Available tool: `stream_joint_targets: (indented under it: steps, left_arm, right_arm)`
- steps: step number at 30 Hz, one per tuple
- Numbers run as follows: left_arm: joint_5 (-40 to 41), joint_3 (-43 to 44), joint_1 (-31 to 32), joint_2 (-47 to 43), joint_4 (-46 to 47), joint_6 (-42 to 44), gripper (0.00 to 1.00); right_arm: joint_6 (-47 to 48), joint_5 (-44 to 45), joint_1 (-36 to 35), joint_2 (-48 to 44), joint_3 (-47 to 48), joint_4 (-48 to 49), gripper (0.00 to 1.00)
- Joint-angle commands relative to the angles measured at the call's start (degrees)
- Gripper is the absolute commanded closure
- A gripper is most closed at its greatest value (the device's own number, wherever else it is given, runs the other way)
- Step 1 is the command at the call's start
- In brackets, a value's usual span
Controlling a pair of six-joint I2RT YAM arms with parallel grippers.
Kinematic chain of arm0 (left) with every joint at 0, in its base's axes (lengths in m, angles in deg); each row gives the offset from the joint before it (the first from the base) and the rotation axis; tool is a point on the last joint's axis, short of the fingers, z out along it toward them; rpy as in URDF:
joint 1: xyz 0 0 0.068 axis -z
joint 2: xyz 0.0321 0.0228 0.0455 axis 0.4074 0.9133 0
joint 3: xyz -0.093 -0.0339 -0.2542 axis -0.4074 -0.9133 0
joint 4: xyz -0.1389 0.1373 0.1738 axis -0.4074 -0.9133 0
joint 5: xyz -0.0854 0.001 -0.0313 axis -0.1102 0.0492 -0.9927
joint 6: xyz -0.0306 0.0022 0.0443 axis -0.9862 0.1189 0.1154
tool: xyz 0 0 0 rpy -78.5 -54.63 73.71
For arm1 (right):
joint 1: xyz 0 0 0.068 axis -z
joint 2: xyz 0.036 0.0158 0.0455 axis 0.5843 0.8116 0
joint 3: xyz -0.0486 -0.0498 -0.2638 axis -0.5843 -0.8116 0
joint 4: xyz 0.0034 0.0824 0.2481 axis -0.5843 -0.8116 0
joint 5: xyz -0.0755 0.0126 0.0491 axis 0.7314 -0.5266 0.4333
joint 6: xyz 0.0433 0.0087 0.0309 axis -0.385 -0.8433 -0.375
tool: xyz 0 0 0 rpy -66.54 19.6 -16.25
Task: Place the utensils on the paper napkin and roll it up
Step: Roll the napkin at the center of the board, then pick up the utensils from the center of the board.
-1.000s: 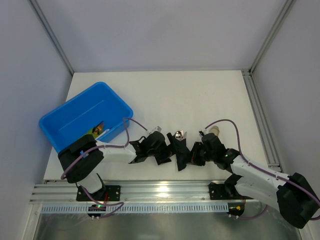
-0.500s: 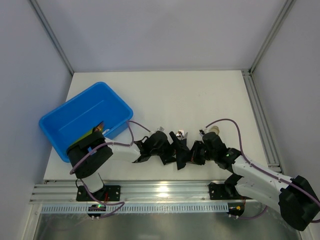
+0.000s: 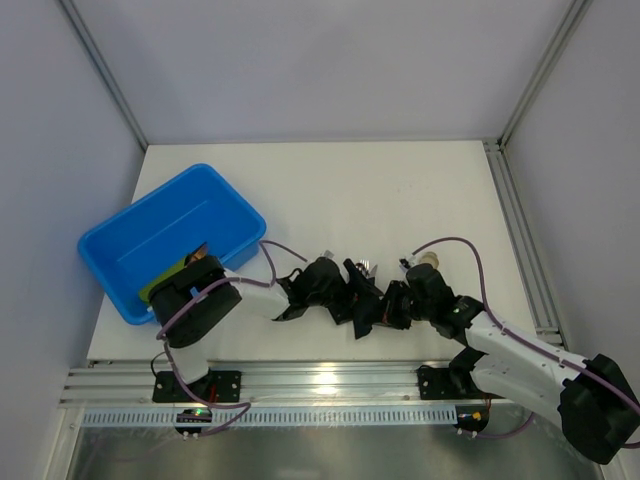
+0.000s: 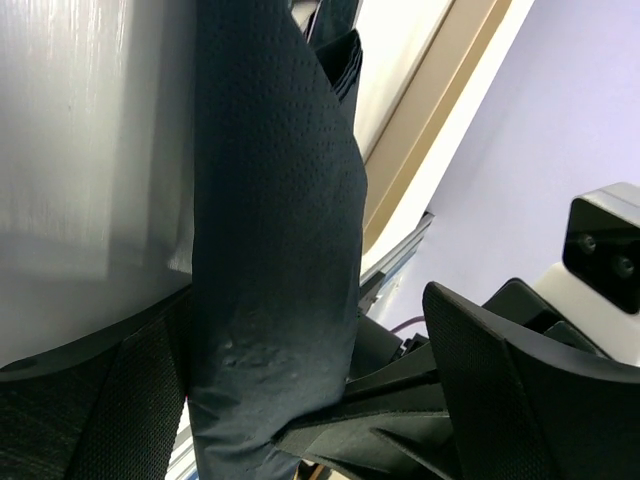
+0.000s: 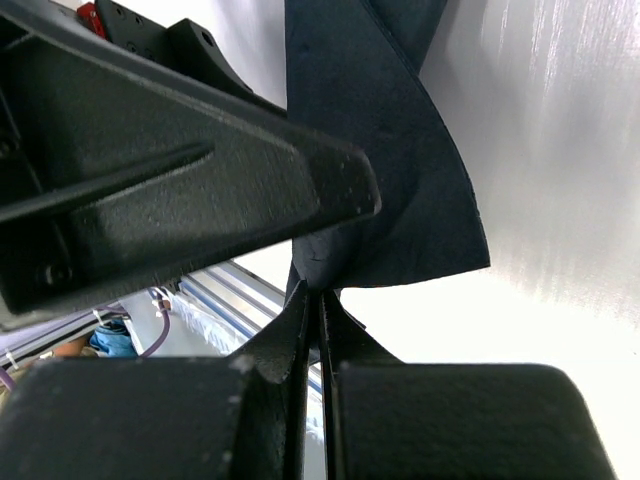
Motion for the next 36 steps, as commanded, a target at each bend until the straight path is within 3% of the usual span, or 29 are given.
stream_joint_targets:
  steps: [1,12,16,23,27,28,30,31,34,36]
  left_arm:
    - [0.89,-2.04,-0.83,2.55,0.17,-0.16,0.11]
    - [-0.43,-5.91,-1.89,7.11,13.09,1.15,0.27]
    - [-0.34,-6.79,-1.97,9.23,20.03,1.94,0.42]
    - [0.97,-7.23,-2.06,9.23,22.68,3.70,0.48]
    - [1.50,-7.76,-2.15,9.06,24.35,3.97,0.61]
    - [1.68,-7.76,-2.24,9.14,24.62,3.97,0.69]
    - [1.85,-7.67,-2.41,9.23,25.14,4.23,0.76]
    - [1.85,-7.59,-2.50,9.32,25.15,4.32,0.86]
    - [1.94,-7.24,-2.77,9.50,25.93,4.93,1.00]
    - [1.76,-6.89,-3.03,9.58,26.11,5.55,1.00]
  right_arm:
    - [-0.13,-0.28,0.39,-1.10,2.51,0.25,0.96]
    - [0.13,0.24,0.56,-1.10,2.42,-0.45,0.96]
    - [0.40,0.51,0.56,-1.19,2.33,-0.89,0.96]
    - [0.40,0.68,0.56,-1.46,2.51,-1.24,0.96]
    - [0.40,0.42,0.56,-1.19,2.42,-1.07,0.96]
    - [0.48,0.51,0.56,-1.28,2.42,-1.07,0.96]
    - [0.57,0.51,0.56,-1.28,2.33,-1.07,0.96]
    - [0.83,0.42,0.56,-1.28,2.42,-0.98,0.97]
    - [1.89,0.24,0.56,-0.31,3.30,-2.11,0.96]
    - [2.33,-0.02,0.65,-0.22,3.30,-1.95,0.95]
